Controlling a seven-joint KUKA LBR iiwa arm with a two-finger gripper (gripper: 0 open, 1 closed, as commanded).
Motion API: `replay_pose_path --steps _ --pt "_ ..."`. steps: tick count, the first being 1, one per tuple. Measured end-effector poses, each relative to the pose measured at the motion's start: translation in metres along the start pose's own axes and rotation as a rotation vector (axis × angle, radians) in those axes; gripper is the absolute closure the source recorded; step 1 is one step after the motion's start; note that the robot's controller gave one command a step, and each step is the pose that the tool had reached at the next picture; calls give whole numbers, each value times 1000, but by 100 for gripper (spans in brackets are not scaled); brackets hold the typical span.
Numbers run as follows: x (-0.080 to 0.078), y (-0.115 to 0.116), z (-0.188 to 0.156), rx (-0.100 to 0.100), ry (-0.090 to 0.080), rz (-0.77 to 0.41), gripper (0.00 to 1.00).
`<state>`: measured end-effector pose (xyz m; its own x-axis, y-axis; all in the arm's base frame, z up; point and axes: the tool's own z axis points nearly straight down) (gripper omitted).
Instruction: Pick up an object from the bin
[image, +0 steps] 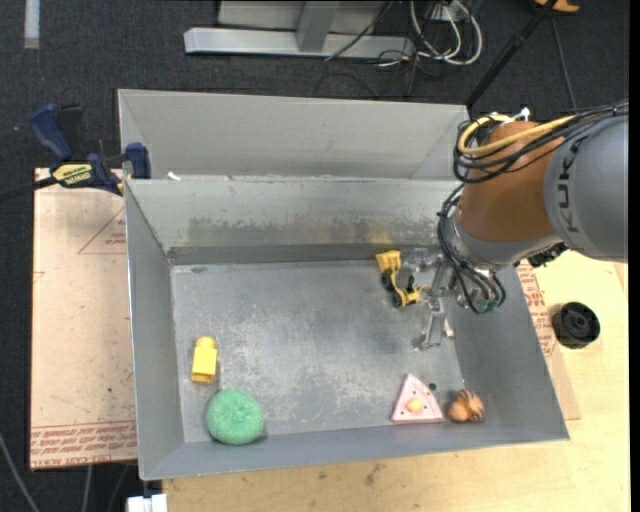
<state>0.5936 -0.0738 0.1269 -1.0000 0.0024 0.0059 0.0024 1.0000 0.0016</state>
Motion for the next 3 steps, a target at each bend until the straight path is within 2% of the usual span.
replay_pose_path --steps 1,2,3 --pt "-2 0 -5 1 -7 -2 0" --pt "-24 -1 17 1 -14 28 0" --pt "-41 -10 52 1 -20 41 100"
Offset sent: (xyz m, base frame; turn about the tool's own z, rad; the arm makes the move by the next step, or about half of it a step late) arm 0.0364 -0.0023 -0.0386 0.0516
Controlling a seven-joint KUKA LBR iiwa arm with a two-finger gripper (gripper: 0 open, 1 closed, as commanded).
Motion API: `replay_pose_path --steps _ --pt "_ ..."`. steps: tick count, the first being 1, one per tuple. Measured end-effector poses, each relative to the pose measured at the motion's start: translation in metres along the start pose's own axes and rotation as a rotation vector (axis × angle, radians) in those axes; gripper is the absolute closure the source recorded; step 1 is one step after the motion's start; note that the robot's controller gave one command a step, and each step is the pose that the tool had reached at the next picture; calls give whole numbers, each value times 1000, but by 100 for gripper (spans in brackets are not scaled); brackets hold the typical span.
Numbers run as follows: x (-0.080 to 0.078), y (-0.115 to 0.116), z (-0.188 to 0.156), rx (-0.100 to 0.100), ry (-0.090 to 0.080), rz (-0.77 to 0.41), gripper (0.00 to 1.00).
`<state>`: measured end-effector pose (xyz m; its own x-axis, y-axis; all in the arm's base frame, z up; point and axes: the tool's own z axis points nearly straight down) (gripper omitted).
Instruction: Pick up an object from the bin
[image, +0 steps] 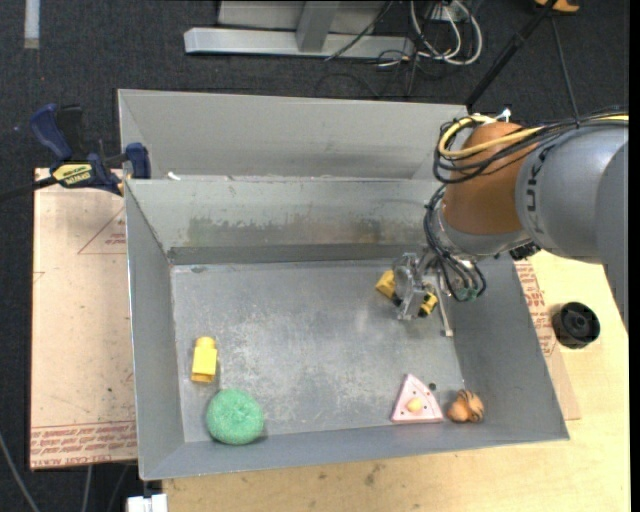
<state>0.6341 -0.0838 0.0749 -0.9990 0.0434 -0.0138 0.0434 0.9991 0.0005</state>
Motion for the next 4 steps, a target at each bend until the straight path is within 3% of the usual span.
replay_pose_path --steps 3,4 --pt "-7 -5 1 -2 6 -2 100" --pt "-10 -9 -46 -1 15 0 100"
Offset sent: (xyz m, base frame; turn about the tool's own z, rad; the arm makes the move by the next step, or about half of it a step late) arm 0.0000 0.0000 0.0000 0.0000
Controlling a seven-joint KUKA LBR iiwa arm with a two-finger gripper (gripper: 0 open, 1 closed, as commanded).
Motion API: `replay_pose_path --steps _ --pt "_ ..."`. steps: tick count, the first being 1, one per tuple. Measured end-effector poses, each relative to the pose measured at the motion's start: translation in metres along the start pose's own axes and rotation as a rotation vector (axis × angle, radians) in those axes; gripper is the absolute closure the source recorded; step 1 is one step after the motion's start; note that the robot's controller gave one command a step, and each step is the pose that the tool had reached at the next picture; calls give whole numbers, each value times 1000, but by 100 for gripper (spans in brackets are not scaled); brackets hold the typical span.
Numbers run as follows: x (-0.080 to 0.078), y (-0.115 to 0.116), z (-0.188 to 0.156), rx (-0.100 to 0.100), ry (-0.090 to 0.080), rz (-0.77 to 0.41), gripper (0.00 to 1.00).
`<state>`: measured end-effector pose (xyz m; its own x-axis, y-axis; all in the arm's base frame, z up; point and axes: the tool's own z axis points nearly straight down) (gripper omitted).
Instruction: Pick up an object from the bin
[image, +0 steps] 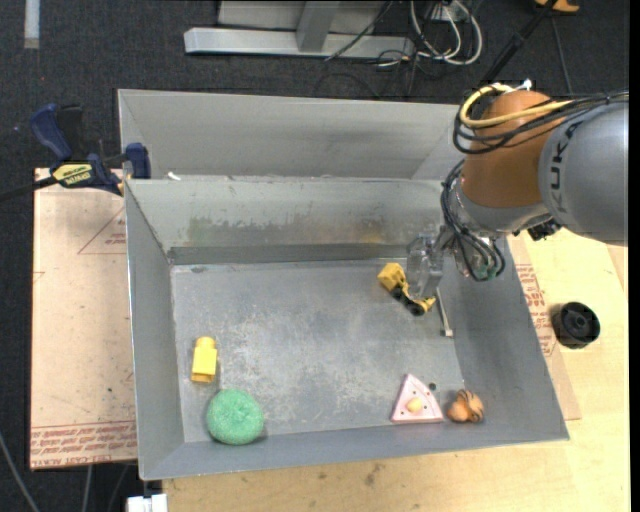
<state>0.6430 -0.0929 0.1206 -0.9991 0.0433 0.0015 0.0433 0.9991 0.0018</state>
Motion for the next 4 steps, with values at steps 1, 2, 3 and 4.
replay_pose_path --steps 1,2,3,4 --pt "-11 -62 49 3 -8 62 0" --pt "-11 -61 50 1 -5 61 0" --pt "-13 -56 50 1 -6 30 0" --pt "-9 -6 50 1 -4 27 0"
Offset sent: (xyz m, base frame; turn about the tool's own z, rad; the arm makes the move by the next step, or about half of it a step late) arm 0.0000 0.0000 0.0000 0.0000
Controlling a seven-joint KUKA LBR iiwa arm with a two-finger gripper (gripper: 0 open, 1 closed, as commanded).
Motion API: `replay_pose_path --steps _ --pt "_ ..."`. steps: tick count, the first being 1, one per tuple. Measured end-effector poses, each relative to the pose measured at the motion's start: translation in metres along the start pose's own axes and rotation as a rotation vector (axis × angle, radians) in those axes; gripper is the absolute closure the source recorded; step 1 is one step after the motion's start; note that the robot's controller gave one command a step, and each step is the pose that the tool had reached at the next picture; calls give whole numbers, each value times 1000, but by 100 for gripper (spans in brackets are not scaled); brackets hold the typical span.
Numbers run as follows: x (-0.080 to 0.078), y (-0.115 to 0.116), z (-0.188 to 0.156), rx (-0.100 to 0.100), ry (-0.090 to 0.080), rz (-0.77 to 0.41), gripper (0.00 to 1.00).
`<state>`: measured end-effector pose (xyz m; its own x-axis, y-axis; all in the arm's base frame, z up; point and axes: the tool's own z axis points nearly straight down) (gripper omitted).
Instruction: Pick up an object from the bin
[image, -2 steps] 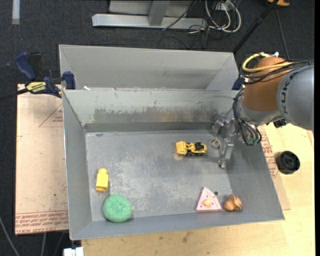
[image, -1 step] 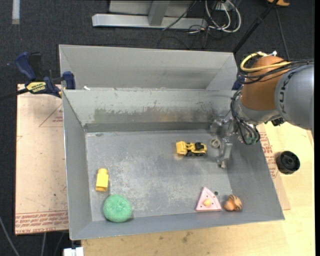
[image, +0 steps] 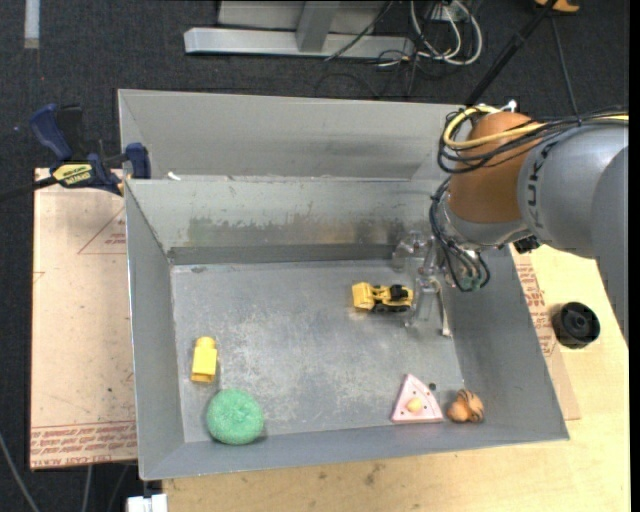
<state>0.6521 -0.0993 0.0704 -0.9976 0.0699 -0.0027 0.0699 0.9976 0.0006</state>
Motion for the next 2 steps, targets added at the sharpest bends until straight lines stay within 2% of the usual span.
replay_pose_path --steps 1,2 --pt "2 14 0 0 -1 -59 100" --pt "2 14 0 0 -1 -59 100"
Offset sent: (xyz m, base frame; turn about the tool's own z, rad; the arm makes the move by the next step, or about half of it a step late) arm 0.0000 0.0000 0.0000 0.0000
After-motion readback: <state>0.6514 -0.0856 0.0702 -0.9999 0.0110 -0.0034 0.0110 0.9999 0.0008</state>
